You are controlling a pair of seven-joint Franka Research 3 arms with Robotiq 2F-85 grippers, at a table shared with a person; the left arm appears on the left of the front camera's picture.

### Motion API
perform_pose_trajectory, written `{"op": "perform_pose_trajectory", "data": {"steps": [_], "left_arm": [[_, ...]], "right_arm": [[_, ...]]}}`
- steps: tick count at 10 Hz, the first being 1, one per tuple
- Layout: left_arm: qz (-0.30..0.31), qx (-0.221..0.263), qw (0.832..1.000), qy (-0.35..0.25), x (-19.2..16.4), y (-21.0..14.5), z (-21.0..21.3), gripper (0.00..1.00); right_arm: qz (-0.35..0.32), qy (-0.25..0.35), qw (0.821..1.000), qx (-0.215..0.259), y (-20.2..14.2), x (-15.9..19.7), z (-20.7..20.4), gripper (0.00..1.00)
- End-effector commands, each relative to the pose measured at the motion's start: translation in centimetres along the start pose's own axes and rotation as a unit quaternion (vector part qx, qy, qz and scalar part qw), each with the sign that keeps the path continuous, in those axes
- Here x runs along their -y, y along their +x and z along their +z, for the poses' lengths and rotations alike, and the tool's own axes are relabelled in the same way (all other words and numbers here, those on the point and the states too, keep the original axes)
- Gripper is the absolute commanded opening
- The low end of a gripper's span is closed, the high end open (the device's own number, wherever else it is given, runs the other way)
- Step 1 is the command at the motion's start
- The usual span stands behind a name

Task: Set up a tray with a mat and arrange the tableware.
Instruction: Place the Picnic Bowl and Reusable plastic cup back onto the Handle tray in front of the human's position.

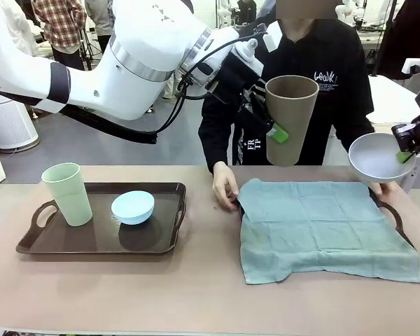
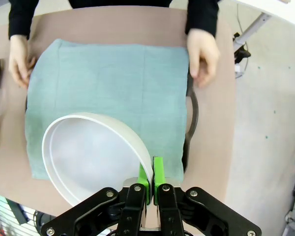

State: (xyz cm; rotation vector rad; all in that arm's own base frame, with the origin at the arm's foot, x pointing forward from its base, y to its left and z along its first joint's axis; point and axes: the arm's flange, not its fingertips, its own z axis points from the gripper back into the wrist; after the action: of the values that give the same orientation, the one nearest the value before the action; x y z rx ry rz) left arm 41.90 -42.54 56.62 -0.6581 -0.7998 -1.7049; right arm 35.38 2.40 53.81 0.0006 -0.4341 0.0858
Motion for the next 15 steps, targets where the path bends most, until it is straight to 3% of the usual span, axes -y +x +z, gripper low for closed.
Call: {"op": "perform_pose_trajectory", "data": {"steps": [1, 15], "left_arm": [[-0.004, -0.001, 1.0, 0.002, 0.13, 0.21, 0.27, 0.0], [-0.004, -0.001, 1.0, 0.002, 0.13, 0.21, 0.27, 0.0]], "right_arm": [[0.007, -0.001, 1.0, 0.002, 0.29, 0.05, -0.06, 0.0], [0.007, -0.001, 1.0, 0.002, 0.29, 0.05, -0.06, 0.0]]}}
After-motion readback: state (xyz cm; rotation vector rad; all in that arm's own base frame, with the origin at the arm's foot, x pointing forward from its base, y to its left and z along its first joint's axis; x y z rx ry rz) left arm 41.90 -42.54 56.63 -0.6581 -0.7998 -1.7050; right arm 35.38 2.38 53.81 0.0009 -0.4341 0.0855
